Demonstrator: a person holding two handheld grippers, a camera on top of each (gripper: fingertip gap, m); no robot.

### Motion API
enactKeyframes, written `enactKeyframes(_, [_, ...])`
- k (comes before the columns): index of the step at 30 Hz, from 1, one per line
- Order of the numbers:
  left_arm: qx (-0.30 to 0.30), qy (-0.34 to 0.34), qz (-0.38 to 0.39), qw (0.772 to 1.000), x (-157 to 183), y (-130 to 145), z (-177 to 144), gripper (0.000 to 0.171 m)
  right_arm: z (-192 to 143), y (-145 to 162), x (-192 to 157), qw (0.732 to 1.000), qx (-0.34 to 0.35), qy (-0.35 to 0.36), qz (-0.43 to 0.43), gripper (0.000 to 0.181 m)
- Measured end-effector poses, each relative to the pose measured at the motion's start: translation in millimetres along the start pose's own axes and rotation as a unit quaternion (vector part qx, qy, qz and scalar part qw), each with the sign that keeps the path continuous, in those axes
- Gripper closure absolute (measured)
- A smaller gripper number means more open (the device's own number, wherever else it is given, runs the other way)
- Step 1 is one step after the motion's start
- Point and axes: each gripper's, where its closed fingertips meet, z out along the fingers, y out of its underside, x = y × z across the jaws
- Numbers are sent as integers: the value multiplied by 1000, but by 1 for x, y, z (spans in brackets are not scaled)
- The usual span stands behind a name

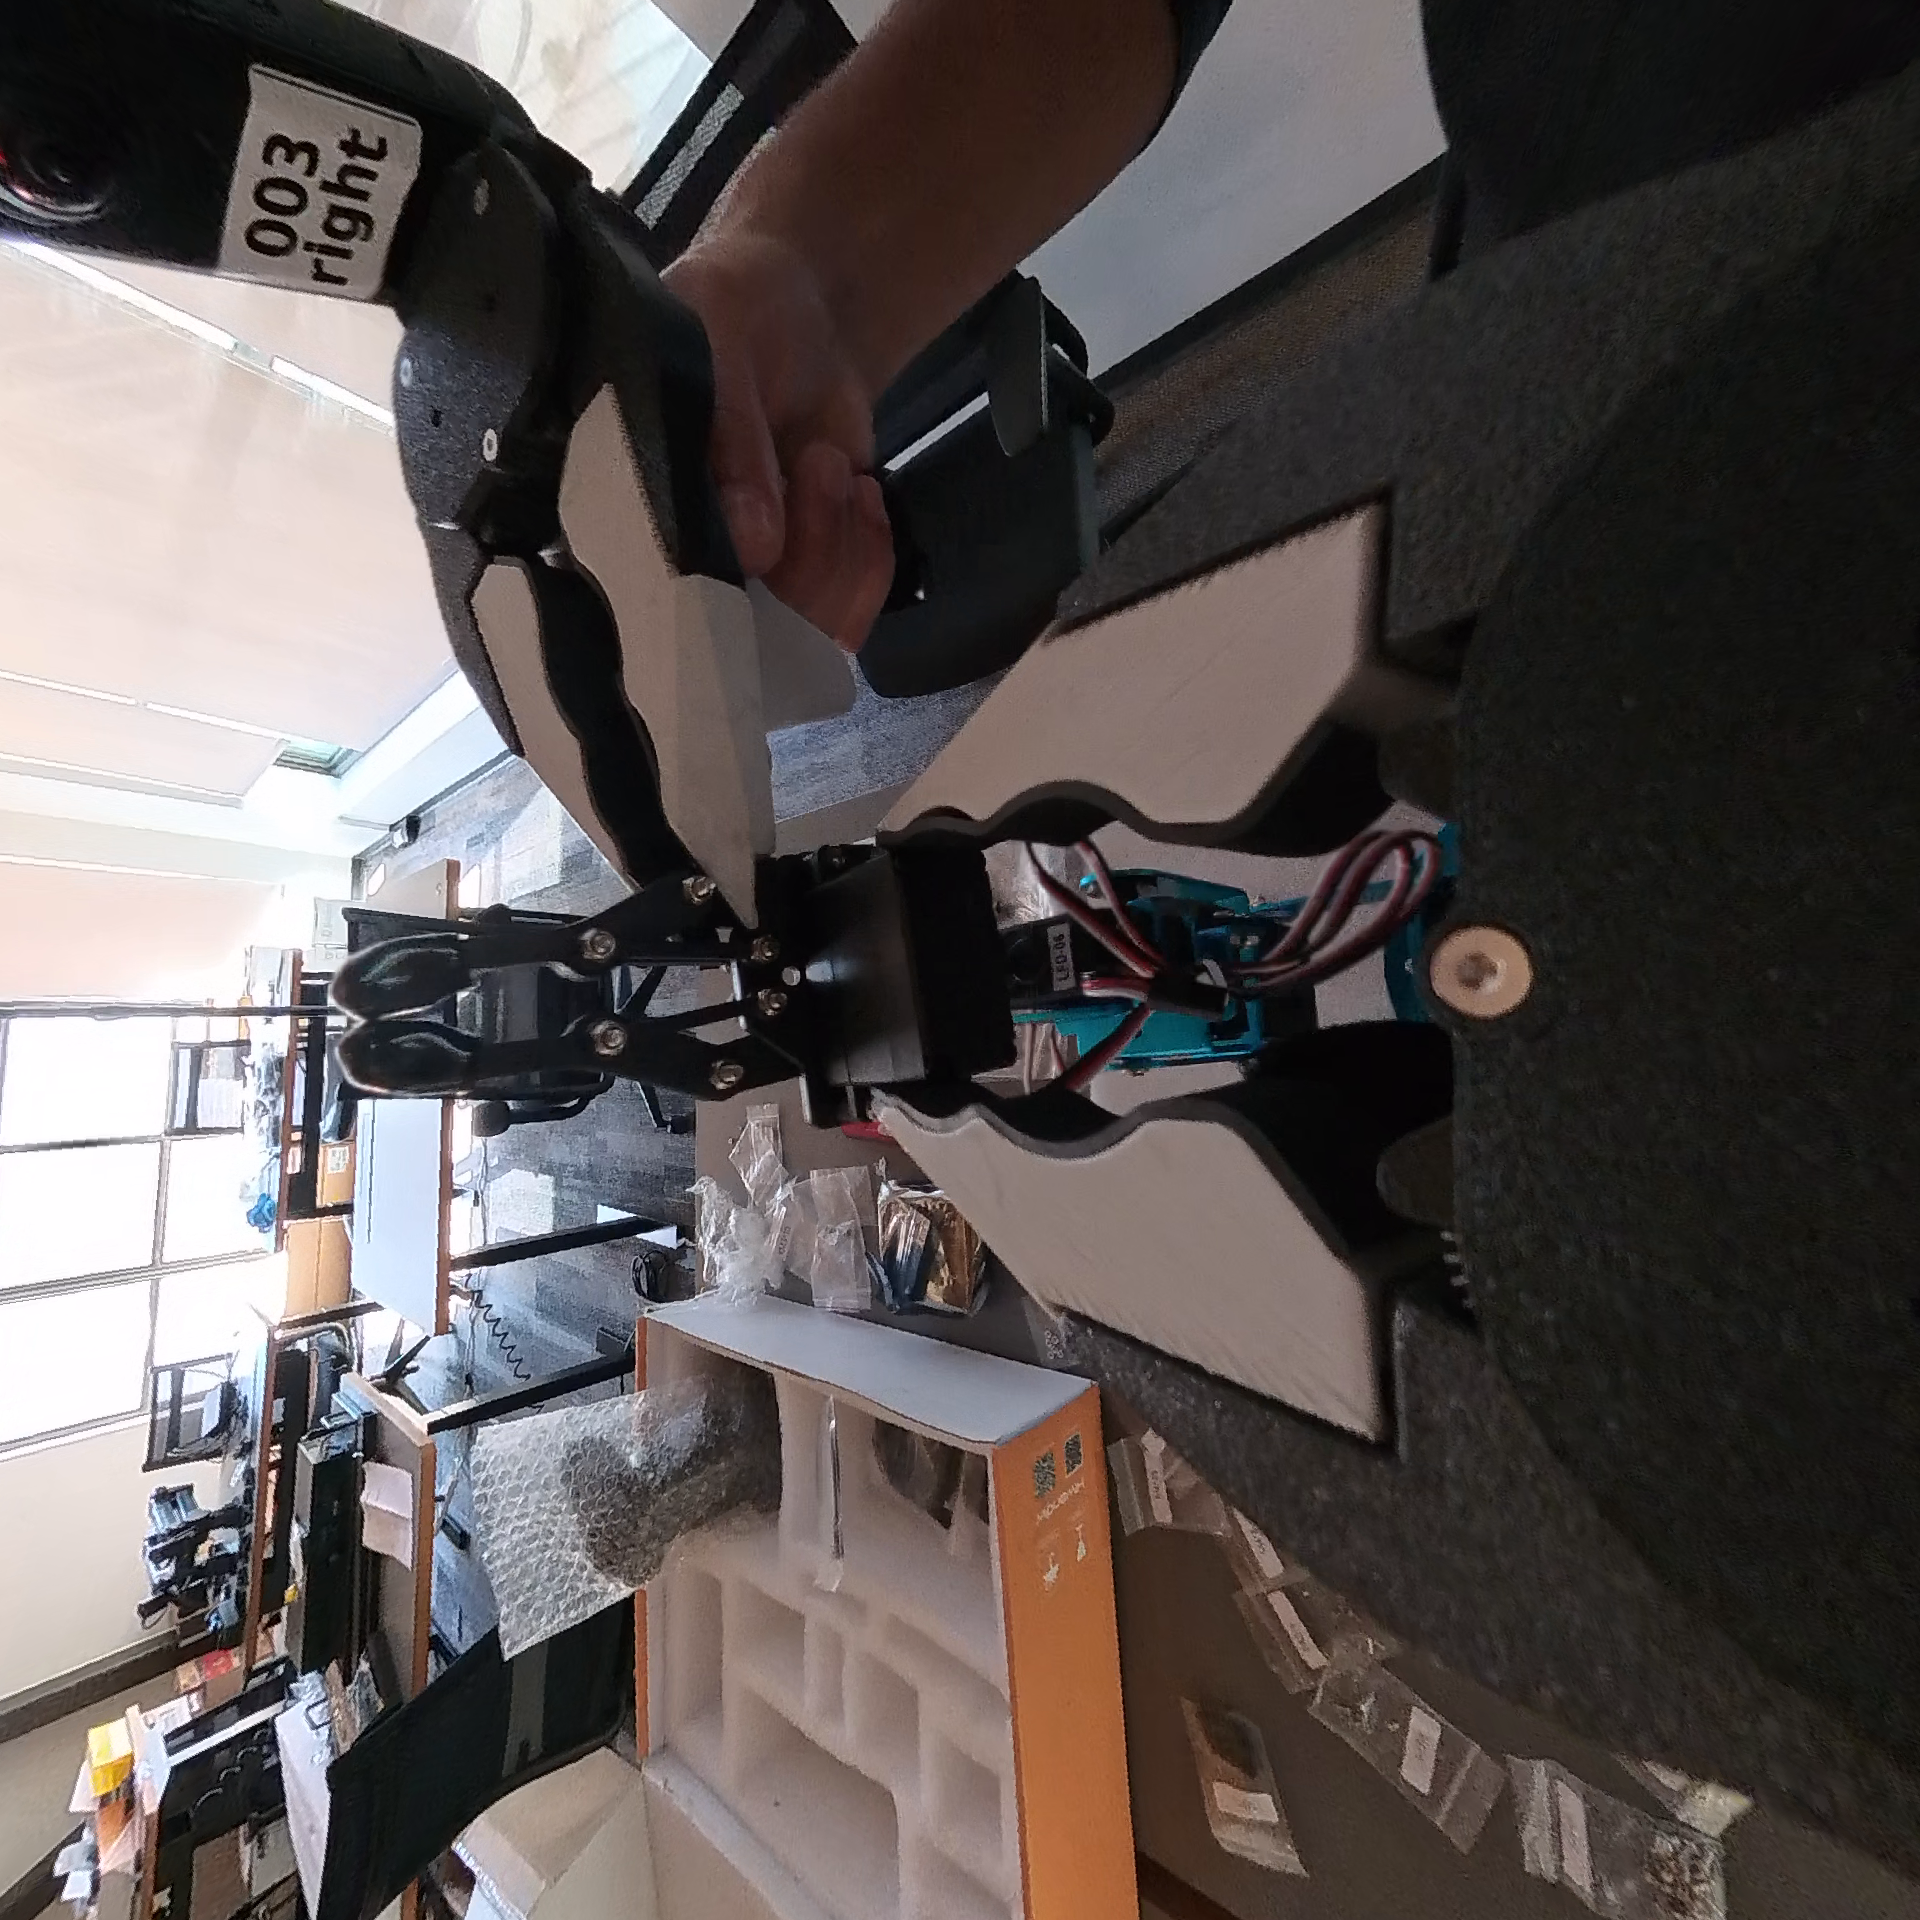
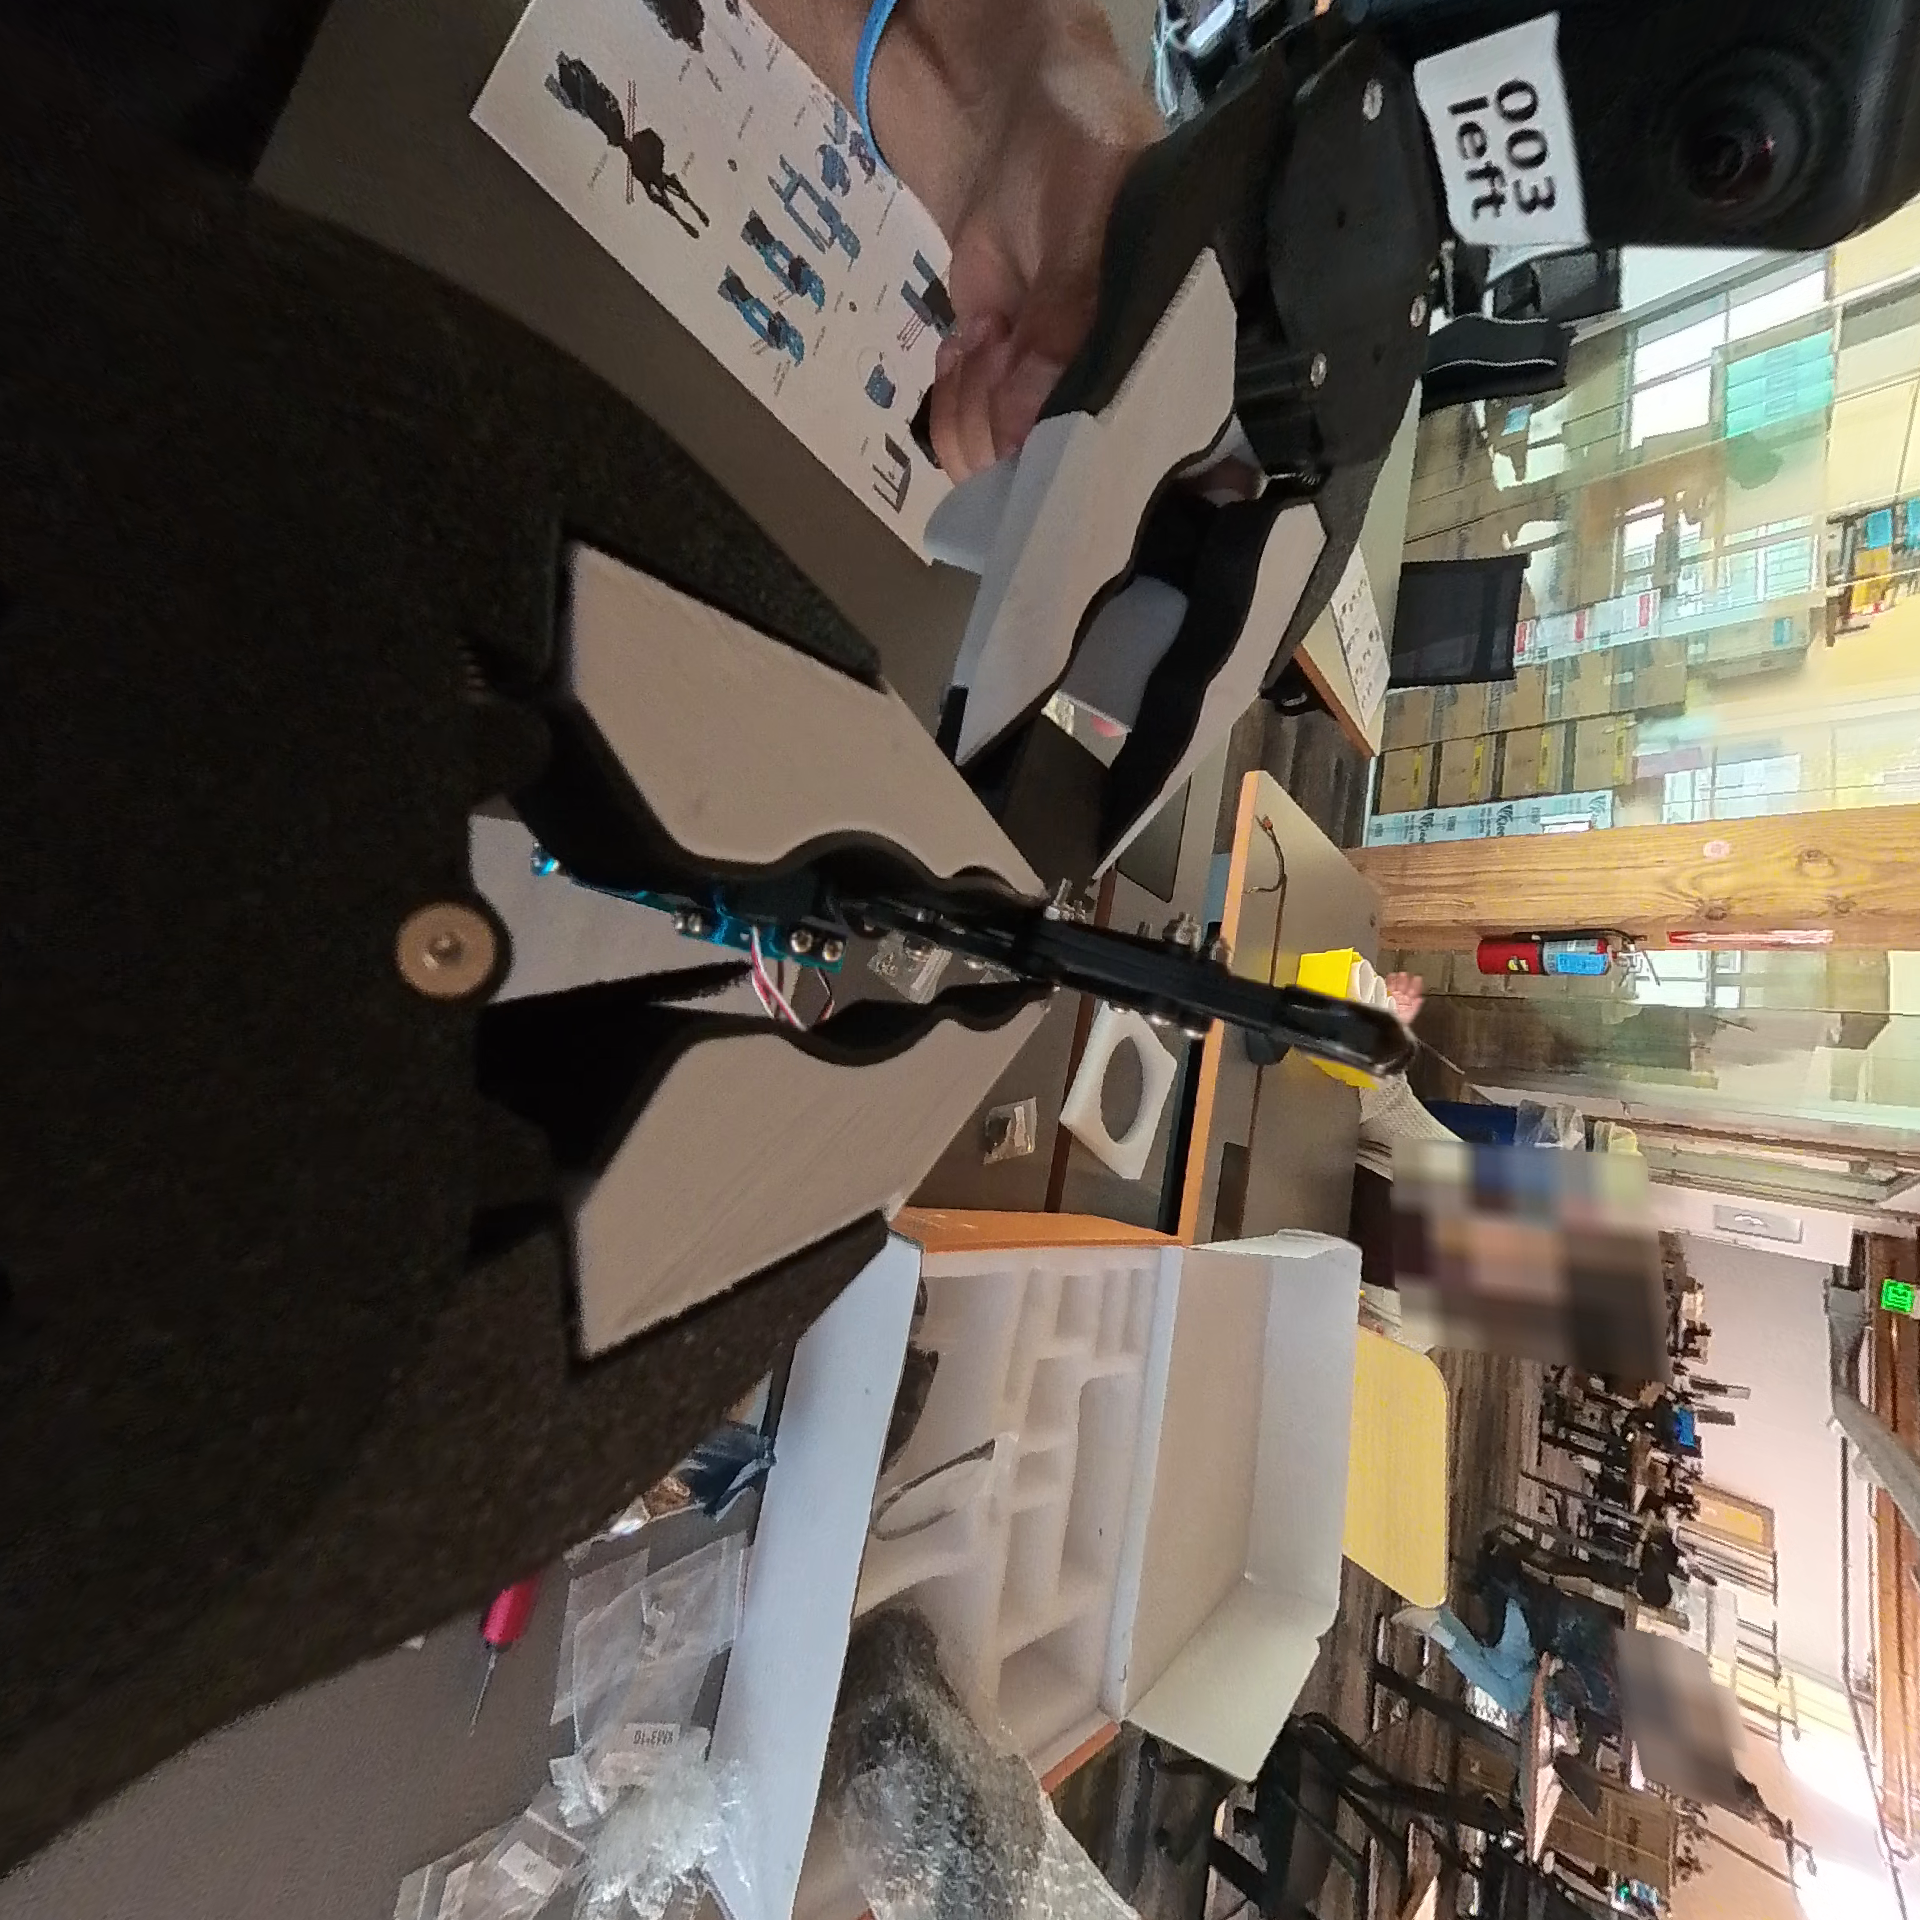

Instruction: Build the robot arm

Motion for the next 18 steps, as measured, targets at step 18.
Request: enactKeyframes(18, [-3, -18, 6, 1000, 0, 4, 2, 128, 0, 1, -1, 999, 6, -33, -11, 170])
